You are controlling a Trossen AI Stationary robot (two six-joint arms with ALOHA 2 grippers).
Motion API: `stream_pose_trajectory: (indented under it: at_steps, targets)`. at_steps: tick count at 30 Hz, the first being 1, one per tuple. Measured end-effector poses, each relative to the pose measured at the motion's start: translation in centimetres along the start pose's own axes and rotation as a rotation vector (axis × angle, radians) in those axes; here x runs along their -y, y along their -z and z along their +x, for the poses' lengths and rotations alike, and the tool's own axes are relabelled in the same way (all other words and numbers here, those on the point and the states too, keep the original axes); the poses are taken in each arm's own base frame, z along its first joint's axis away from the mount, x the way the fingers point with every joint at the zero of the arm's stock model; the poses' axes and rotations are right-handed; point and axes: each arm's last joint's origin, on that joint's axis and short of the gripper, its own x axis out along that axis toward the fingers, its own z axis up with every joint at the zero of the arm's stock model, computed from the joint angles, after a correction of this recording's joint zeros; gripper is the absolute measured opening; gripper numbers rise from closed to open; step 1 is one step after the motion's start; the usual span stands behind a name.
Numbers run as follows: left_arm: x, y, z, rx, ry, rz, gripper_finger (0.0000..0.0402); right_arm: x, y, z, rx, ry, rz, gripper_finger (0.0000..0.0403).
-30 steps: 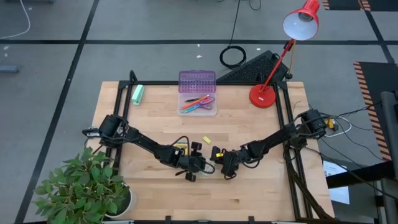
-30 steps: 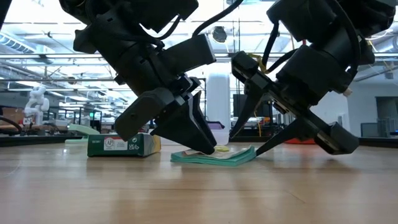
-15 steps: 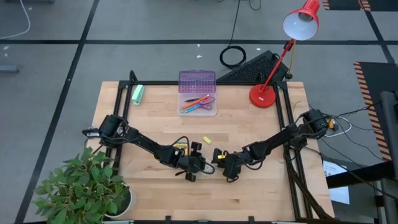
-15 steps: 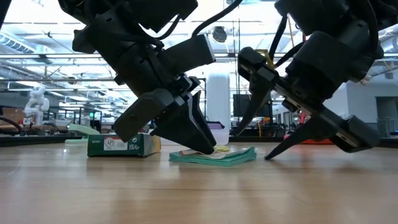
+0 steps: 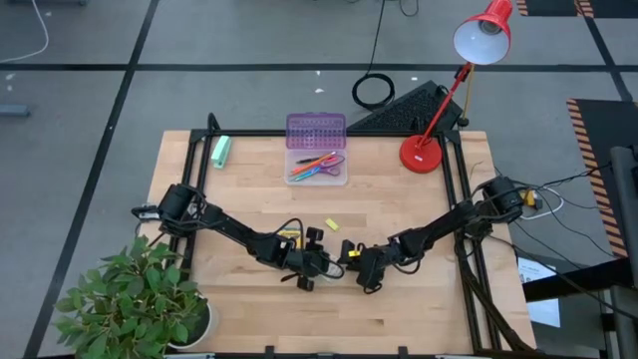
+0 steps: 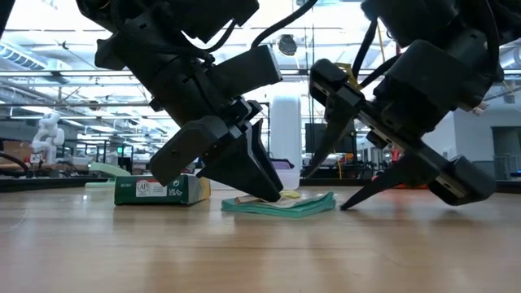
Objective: Pack school essentials
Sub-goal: Put the blue sticky notes into the purple supply box
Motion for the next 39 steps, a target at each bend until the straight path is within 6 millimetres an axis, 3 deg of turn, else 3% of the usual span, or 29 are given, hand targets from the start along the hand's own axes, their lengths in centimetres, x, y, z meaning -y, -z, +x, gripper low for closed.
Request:
stream_pose_trajectory:
  at_steps: [31,39]
  targets:
    - [0.01,-0.04,0.0,0.005,0.003,-0.003,0.0113,0.25,0.69,0.1,-0.075,0.022,-0.042,0.0205]
    - [0.01,-0.05,0.01,0.006,0.003,-0.008,0.0113,0.29,0.78,0.11,-0.097,0.032,-0.041,0.0173]
